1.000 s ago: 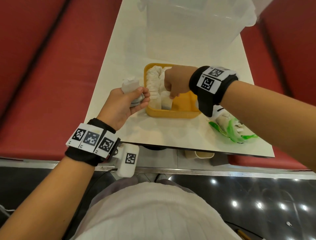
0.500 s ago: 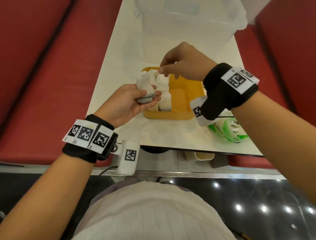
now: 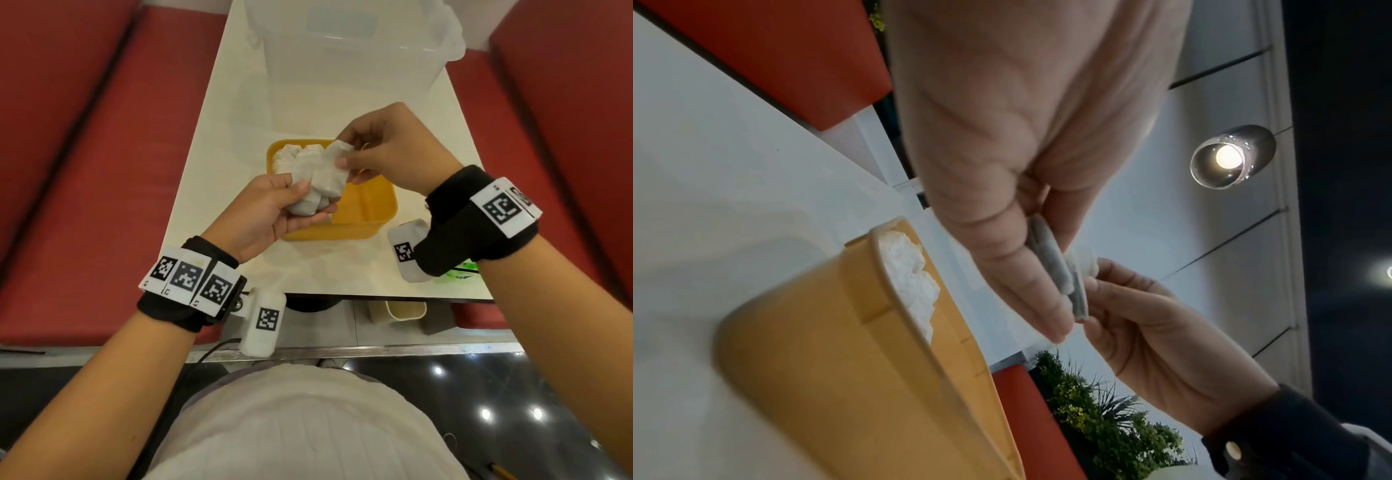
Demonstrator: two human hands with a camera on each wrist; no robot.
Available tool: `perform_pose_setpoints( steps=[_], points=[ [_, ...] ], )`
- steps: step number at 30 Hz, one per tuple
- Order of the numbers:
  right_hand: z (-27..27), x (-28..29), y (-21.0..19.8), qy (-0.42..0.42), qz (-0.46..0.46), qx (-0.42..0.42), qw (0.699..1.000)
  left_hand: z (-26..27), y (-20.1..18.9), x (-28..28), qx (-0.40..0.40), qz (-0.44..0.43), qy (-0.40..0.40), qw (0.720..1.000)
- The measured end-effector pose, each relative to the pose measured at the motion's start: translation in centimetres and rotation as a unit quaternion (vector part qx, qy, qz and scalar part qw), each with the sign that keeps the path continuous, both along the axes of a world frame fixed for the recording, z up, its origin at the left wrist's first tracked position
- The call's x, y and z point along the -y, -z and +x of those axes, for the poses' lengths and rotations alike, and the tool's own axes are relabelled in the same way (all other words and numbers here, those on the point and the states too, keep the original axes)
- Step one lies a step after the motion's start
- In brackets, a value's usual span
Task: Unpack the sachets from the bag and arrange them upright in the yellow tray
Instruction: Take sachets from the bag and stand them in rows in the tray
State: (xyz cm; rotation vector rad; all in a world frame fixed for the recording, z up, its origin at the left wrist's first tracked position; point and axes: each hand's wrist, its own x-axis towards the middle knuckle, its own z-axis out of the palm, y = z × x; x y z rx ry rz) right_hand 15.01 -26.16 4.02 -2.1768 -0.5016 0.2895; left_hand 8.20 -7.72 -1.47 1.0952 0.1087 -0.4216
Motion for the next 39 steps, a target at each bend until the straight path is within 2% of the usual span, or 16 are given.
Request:
perform_pose_setpoints(
  steps=[3,6,10,17,22,25,27,29,33,36,39],
  points=[
    [-0.7,1.5,-1.4,-0.001,-0.001,0.003,1.000,0.0,0.4,0.0,0.011,0.033,-0.025,0.999],
    [-1.8,1.7,-2.3,-0.047,-0.017,-0.031,0.998,0.2,0.8,0.2,0.013,0.070,-0.068,0.995],
    [-2.4,0.1,-1.5,-0.052,0.003,-0.035,0.998,0.1,0.7,1.0,0.021,0.106,-0.102,0.989],
    [-1.4,-1.1,1.1,0.054,0.038,0.013,0.998,0.2,0.4,1.3,0.038,0.061,-0.133,0.989],
    [-0.7,-1.4,1.2,0.037,0.039,-0.033,0.998,0.3,0.8,1.2,0.039,0.051,-0.144,0.988],
    [0.2,-1.1,1.0,0.046,0.032,0.002,0.998,0.5,1.0,0.7,0.017,0.018,-0.160,0.987],
    [1.0,-0.7,0.7,0.037,-0.013,0.033,0.999,0.6,1.4,-0.2,0.002,0.016,-0.185,0.983],
    [1.7,-0.4,0.6,-0.004,-0.110,0.040,0.993,0.6,1.8,-1.1,-0.005,0.030,-0.205,0.978],
    [2.7,-1.3,2.1,-0.132,-0.309,0.002,0.942,0.3,2.3,-2.2,-0.015,0.051,-0.221,0.974],
    [3.7,-2.7,3.9,-0.171,-0.356,-0.043,0.917,0.2,2.6,-2.1,-0.021,0.051,-0.210,0.976],
    [4.8,-3.8,5.1,-0.167,-0.365,-0.079,0.913,0.1,2.9,-2.1,-0.025,0.062,-0.196,0.978]
  ],
)
